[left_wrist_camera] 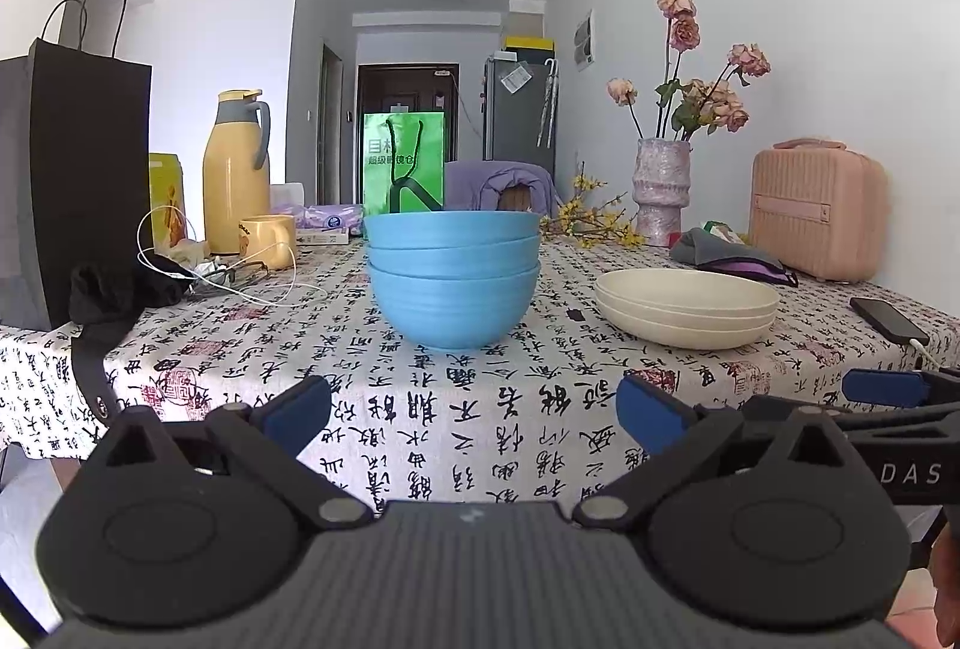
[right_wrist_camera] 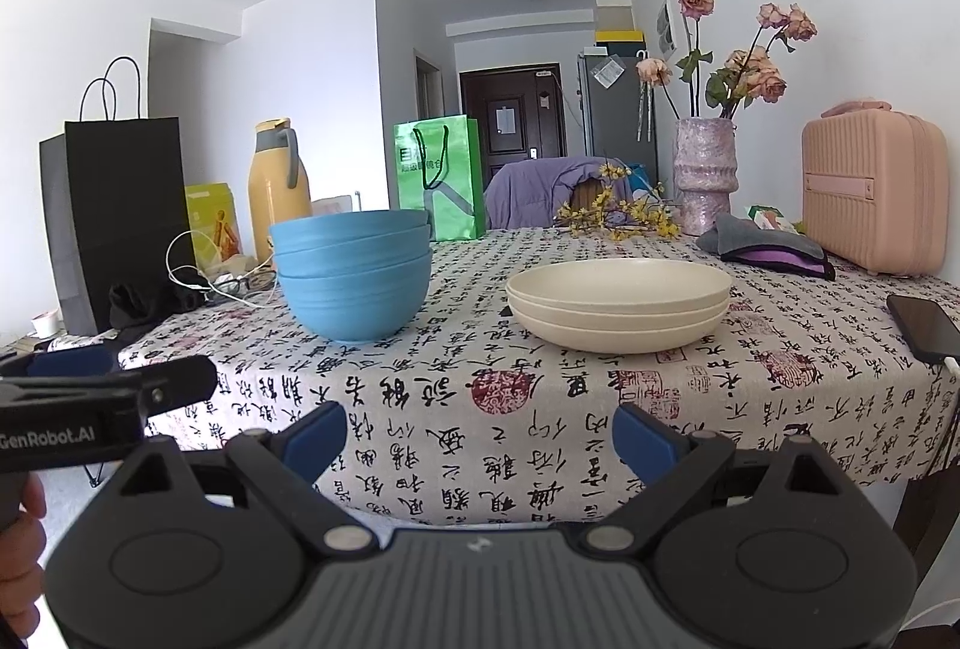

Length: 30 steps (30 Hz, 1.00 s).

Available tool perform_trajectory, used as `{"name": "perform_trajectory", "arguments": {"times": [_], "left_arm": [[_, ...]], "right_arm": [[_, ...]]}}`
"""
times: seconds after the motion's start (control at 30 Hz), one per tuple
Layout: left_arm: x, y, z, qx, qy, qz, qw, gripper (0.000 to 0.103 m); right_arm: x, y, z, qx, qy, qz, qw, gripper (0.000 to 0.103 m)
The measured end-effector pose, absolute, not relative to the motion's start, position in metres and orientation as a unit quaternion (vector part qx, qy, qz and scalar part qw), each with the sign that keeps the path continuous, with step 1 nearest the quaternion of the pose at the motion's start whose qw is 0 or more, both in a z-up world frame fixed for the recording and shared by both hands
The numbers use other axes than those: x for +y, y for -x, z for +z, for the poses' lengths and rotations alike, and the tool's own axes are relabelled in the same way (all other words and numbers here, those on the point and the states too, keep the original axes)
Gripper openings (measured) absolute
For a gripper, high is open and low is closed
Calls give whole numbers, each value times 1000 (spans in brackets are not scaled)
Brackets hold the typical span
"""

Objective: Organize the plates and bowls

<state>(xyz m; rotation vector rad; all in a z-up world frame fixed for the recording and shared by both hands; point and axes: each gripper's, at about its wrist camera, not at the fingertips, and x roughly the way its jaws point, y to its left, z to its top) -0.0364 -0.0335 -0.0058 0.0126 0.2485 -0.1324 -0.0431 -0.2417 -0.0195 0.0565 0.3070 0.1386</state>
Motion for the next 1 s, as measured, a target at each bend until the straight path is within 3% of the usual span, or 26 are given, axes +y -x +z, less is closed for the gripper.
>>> {"name": "perform_trajectory", "arguments": {"times": [1.0], "left_arm": [[-34, 41, -5, 106, -16, -68, 992, 103]], "right_arm": [[-241, 43, -17, 143, -24, 67, 987, 95]]}}
